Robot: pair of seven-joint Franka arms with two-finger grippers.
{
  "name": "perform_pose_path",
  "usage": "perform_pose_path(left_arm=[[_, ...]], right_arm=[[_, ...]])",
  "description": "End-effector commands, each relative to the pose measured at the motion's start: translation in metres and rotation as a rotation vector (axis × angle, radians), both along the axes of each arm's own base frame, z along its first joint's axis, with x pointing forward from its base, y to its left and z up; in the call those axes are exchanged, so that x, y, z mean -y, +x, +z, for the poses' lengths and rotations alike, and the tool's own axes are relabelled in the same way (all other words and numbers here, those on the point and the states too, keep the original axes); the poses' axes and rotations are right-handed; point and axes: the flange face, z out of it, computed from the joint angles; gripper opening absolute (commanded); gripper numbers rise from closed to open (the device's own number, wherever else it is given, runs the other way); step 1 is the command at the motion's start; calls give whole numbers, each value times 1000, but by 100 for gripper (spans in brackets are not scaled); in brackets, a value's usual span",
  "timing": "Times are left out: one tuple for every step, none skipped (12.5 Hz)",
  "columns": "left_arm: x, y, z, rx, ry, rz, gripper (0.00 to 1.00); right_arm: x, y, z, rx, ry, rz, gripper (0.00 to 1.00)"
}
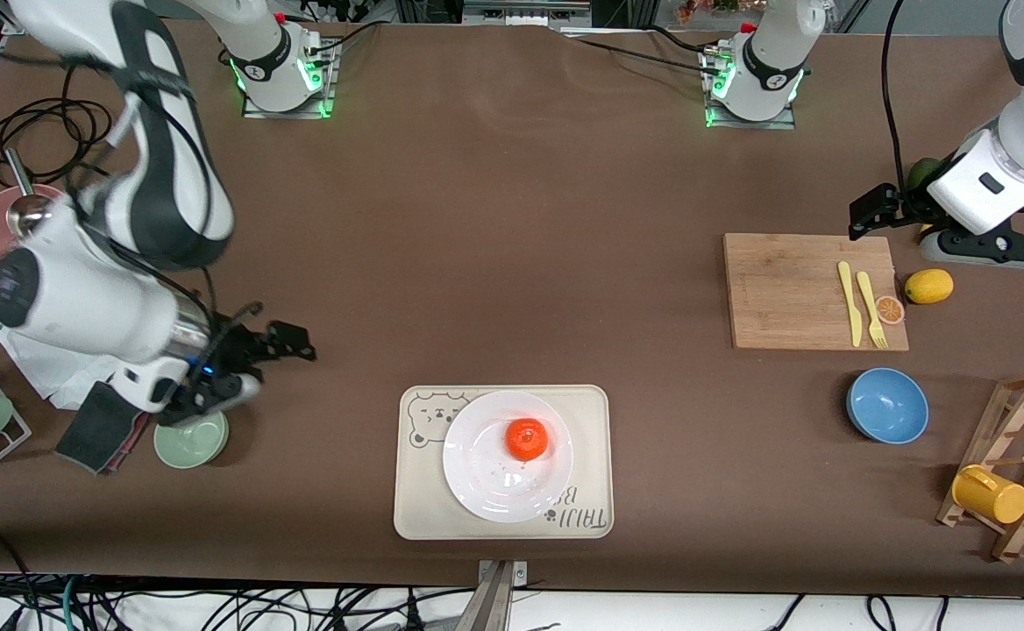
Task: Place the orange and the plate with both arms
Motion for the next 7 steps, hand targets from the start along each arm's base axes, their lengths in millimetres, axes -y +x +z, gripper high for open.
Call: perform_pose_path(left_arm=[[1,1,4,-7,-33,3,100],[1,1,4,-7,-33,3,100],[1,1,4,-7,-33,2,100],[0,1,4,-7,-33,3,100],[1,1,4,-7,-33,2,100],[1,1,4,-7,-33,3,100],[1,1,4,-7,-33,2,100]], right_arm=[[19,-42,56,-33,-94,-29,100],[27,-55,75,-33,-127,-44,100],[34,-70,92,-30,-154,-63,100],[45,-82,108,-24,-172,-77,100],[60,-88,117,-31,-189,-92,100],[73,-90,125,-26,-199,-109,100],[81,-91,127,-32,-209,-116,100]])
